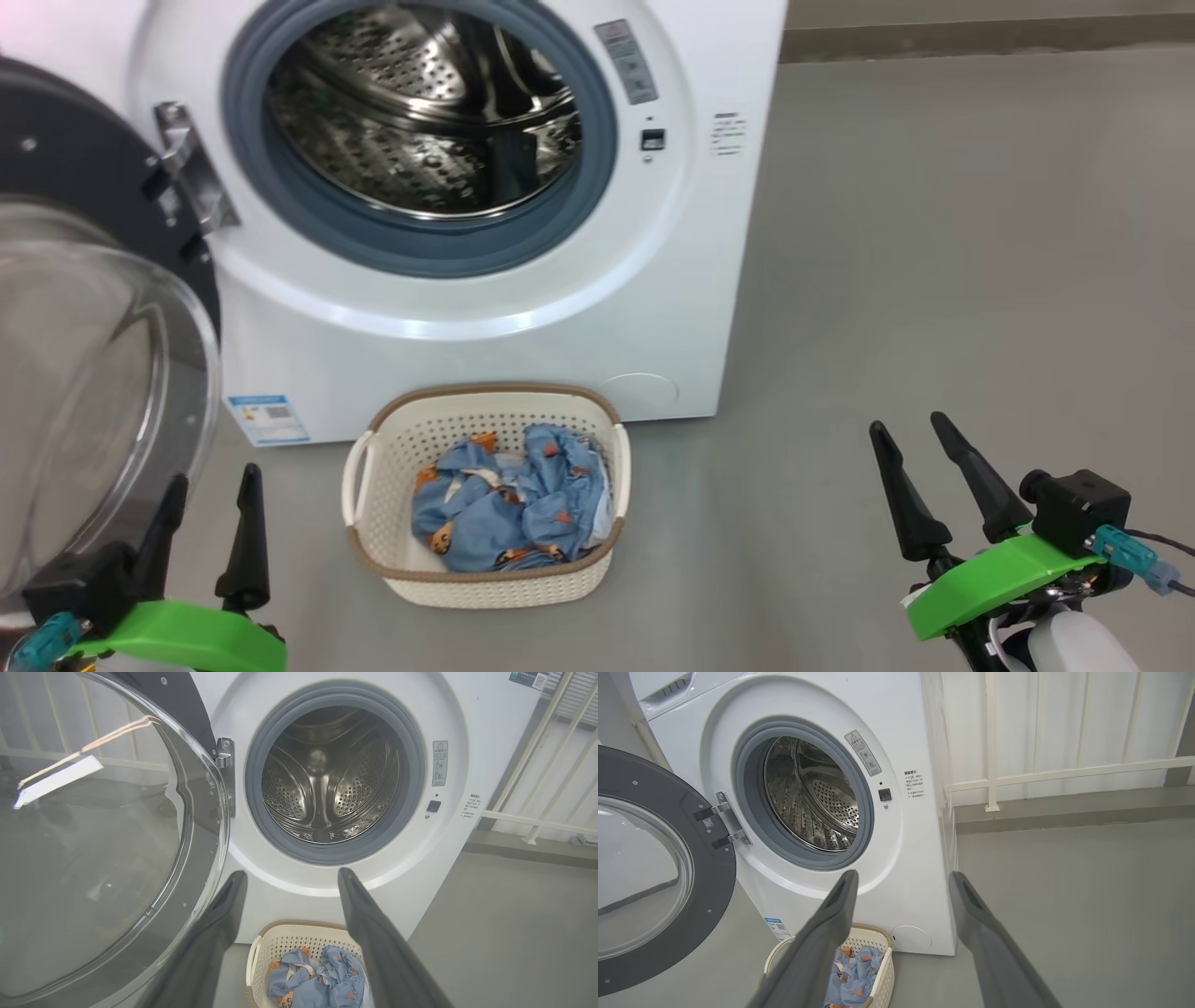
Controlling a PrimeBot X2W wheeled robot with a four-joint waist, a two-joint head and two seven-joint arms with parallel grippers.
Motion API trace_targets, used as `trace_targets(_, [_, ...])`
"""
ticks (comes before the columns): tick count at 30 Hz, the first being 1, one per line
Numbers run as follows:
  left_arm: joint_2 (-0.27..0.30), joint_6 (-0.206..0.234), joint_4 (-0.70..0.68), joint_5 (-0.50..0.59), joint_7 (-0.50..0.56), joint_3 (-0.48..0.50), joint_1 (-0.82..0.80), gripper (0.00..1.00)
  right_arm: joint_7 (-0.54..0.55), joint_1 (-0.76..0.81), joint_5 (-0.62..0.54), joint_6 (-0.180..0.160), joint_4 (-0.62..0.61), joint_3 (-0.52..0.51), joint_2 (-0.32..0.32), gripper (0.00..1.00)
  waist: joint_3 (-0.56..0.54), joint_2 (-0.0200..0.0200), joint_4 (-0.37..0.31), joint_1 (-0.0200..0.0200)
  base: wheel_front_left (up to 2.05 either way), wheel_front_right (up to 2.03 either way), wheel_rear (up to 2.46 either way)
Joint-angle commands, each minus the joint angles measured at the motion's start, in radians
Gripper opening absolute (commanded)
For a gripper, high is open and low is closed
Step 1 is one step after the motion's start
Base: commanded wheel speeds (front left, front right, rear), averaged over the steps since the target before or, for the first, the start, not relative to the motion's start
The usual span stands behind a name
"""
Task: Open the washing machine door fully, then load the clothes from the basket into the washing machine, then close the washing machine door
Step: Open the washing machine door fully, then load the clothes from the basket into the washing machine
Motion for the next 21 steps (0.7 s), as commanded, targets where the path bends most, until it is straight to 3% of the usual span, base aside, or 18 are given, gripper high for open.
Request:
trace_targets(1, [0.025, -0.003, -0.029, -0.005, -0.01, 0.039, -0.023, 1.0, -0.012, -0.027, 0.004, 0.002, -0.029, 0.022, -0.009, 1.0, -0.004, 0.0, -0.021, 0.0, 0.0, 0.0, 0.0])
trace_targets(21, [0.008, -0.02, -0.044, -0.001, -0.031, 0.04, 0.002, 1.0, -0.012, -0.025, -0.006, 0.002, -0.053, 0.005, -0.033, 1.0, 0.002, 0.0, -0.049, 0.0, 0.0, 0.0, 0.0])
